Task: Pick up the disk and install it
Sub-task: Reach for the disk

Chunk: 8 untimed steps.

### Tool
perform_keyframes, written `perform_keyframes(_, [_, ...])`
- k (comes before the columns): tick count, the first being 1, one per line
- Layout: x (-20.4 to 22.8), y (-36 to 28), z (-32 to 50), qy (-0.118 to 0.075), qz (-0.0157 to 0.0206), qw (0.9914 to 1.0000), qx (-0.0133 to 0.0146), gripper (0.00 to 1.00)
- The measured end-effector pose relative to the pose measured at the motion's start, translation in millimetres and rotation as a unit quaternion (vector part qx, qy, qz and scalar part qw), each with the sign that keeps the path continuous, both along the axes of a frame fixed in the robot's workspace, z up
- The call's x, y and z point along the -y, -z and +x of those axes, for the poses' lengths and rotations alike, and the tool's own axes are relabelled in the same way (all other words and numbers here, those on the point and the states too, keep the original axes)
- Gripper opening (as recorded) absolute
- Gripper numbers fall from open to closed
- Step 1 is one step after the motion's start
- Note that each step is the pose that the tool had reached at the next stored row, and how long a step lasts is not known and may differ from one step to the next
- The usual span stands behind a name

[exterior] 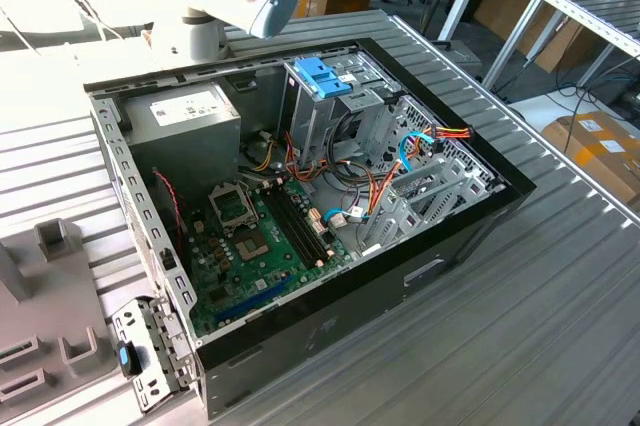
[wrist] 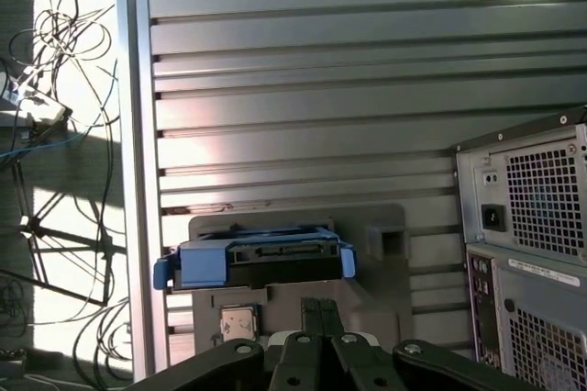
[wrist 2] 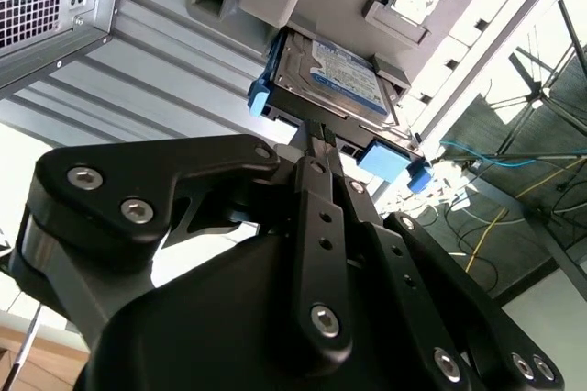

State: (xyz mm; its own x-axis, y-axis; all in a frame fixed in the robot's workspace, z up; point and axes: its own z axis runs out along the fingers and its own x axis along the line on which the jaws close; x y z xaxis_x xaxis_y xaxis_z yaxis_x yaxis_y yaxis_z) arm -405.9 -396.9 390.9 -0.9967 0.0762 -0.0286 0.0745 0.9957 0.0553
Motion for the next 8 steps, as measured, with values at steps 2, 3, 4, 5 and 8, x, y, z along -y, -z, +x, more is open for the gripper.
perform_keyframes(2, [0.0, 0.0, -0.9, 0.000, 0.0000, 1.00000, 0.0000, 0.11])
perform_keyframes(3, [0.0, 0.0, -1.3, 0.000, 0.0000, 1.00000, 0.0000, 0.11])
perform_keyframes(4, [0.0, 0.0, -1.7, 0.000, 0.0000, 1.00000, 0.0000, 0.11])
perform_keyframes(5, [0.0, 0.0, -2.0, 0.000, 0.0000, 1.00000, 0.0000, 0.11])
perform_keyframes(8, [0.0, 0.0, -3.0, 0.000, 0.0000, 1.00000, 0.0000, 0.11])
